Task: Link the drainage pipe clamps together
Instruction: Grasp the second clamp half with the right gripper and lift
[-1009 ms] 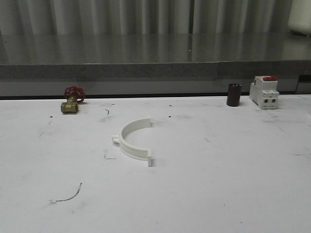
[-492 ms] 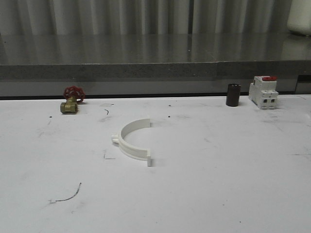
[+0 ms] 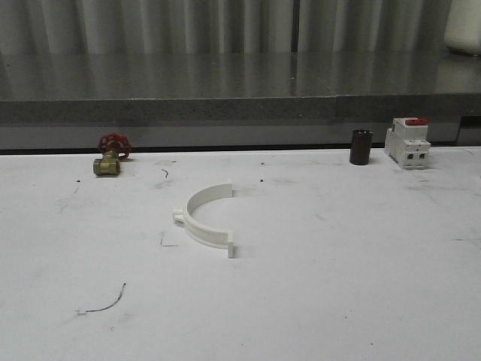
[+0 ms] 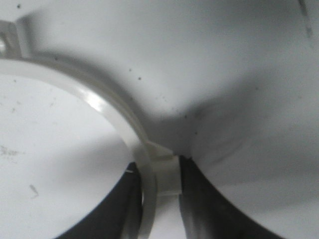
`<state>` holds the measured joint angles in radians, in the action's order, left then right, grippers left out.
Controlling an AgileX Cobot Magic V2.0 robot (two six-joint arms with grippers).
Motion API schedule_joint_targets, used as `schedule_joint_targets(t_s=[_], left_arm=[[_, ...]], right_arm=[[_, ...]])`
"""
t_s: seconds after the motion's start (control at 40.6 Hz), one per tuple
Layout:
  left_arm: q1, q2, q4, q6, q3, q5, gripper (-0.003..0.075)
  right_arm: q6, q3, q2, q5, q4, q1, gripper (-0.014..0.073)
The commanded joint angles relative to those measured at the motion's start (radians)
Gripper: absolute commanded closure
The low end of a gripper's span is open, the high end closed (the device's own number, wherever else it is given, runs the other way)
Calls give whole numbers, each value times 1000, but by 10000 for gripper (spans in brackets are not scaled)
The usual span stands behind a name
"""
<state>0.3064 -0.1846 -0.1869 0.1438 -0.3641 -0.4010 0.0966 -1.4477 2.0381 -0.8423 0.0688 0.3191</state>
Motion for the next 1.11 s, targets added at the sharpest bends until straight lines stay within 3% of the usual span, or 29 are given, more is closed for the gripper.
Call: schedule_joint_targets(t_s=[0.0, 0.295, 0.566, 0.788, 1.083], left_arm=[[-2, -10, -4, 3, -29, 84, 741], [-2, -10, -4, 3, -29, 84, 741], [-2, -10, -4, 3, -29, 84, 741], [-2, -10, -4, 3, -29, 84, 741], [-2, -10, -4, 3, -29, 84, 741]], right_arm=[[-10, -23, -93, -16, -44, -11, 477], [1, -22, -182, -78, -69, -106, 477], [94, -17, -187, -106, -69, -280, 477], [141, -17, -186, -64, -69, -446, 477], [159, -17, -181, 15, 17, -586, 477]])
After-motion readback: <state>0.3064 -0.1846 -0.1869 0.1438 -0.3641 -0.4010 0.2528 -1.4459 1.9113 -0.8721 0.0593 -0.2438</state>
